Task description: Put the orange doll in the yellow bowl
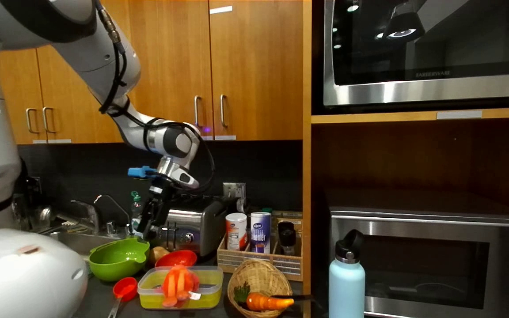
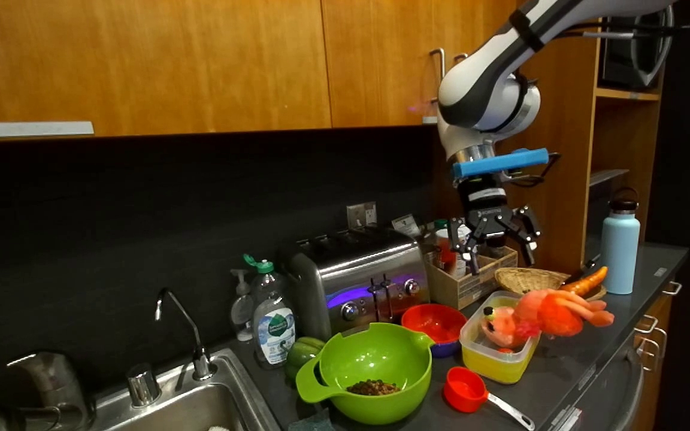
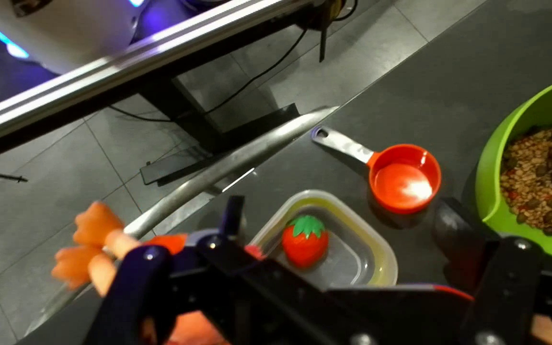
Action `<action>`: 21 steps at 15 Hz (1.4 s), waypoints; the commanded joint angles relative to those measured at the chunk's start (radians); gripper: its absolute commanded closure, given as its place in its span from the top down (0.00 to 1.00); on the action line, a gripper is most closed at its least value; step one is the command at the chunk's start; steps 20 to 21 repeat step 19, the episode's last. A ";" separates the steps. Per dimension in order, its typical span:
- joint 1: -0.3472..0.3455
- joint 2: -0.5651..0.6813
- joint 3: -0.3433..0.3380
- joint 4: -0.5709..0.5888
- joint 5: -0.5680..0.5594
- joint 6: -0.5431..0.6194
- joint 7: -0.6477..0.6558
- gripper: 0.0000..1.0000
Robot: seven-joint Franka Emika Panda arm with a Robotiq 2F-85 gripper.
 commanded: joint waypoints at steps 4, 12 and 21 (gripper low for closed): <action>0.097 -0.193 0.120 -0.118 0.046 0.010 0.337 1.00; 0.112 -0.472 0.212 -0.145 -0.168 -0.368 0.569 1.00; 0.104 -0.433 0.214 -0.126 -0.165 -0.355 0.546 1.00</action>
